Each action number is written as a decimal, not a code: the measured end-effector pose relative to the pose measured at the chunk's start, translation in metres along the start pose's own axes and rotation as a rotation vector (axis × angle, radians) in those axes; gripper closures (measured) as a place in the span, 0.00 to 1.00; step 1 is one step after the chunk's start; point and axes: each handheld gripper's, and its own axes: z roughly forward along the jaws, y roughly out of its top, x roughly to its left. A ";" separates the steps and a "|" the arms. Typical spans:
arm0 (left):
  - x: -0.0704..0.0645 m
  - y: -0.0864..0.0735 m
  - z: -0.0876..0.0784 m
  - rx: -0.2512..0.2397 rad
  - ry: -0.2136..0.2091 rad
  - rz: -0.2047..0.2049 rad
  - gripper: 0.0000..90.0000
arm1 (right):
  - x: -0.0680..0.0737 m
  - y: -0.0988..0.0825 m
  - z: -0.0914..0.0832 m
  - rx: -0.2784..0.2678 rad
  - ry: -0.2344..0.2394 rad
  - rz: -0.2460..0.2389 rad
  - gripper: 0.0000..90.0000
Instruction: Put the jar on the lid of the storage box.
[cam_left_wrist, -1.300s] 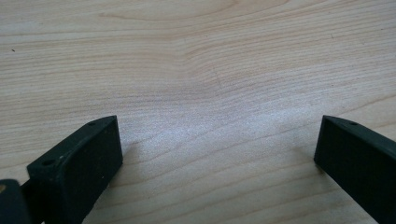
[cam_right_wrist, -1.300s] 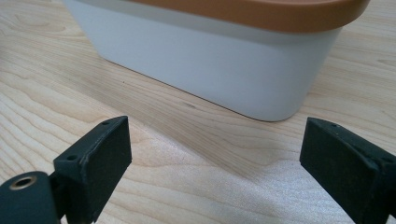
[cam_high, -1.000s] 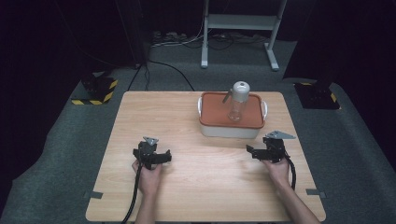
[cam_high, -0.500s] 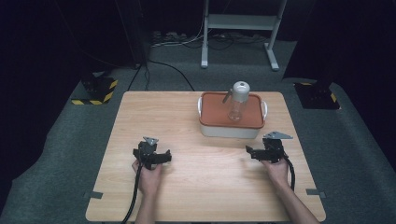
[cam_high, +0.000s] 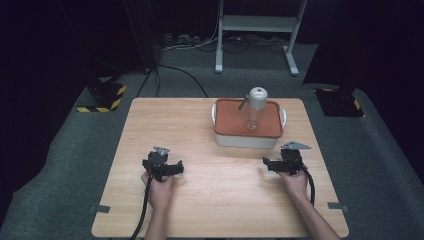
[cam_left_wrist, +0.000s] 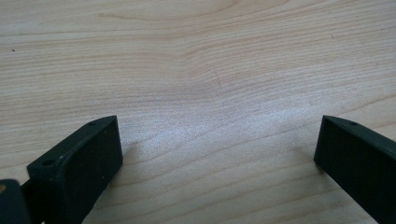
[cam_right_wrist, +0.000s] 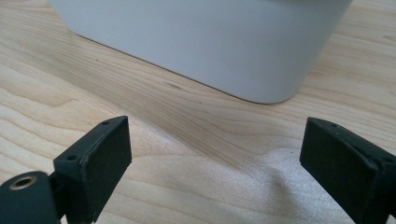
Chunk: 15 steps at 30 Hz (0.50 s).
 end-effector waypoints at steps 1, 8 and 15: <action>0.000 0.000 0.000 0.001 0.000 0.000 0.01 | 0.000 0.000 0.000 0.001 -0.001 0.002 0.10; 0.000 0.000 0.000 0.001 0.000 0.000 0.01 | 0.001 -0.002 0.004 0.009 -0.008 0.001 0.10; 0.000 0.000 0.000 0.001 0.000 0.000 0.01 | 0.001 -0.003 0.008 0.025 -0.013 -0.004 0.10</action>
